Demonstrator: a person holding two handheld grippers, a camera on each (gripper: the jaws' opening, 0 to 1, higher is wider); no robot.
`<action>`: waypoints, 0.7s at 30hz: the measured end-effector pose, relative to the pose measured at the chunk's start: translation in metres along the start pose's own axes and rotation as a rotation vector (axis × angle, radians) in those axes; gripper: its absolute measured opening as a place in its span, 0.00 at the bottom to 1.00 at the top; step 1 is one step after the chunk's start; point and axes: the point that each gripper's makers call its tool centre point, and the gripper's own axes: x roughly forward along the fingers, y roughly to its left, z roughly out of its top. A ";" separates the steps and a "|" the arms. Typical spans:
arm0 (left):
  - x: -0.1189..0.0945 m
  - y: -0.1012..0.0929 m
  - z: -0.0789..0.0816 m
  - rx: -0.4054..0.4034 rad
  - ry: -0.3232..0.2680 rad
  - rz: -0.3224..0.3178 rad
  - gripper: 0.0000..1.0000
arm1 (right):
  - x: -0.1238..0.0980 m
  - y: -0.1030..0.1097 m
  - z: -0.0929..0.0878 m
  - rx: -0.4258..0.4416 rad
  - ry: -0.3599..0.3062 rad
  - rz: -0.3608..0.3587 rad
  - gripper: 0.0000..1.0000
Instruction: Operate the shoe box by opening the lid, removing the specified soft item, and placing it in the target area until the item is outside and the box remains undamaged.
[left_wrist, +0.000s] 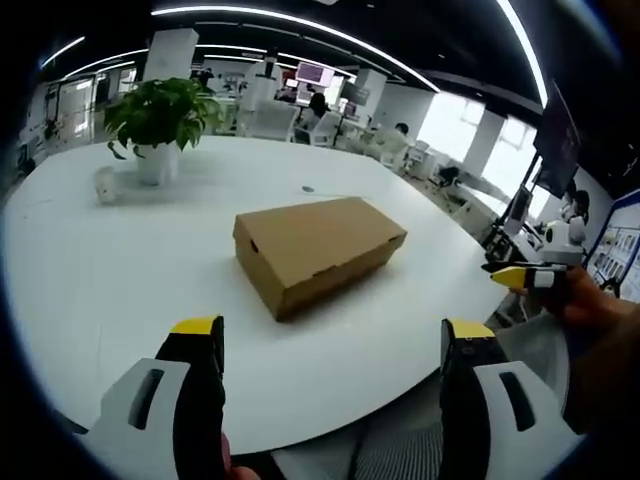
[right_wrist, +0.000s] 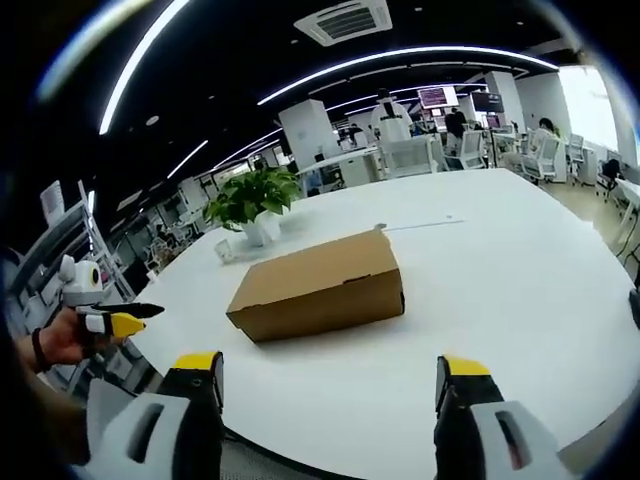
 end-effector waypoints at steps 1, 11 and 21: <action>0.001 -0.001 0.000 -0.001 0.002 -0.002 0.88 | 0.000 -0.001 0.000 0.005 -0.002 -0.001 0.87; 0.007 -0.002 0.001 0.005 0.012 -0.012 0.88 | -0.002 -0.008 0.004 0.009 -0.012 -0.011 0.86; 0.007 -0.001 0.005 0.004 -0.003 0.001 0.88 | 0.001 -0.007 -0.001 0.002 0.005 0.008 0.86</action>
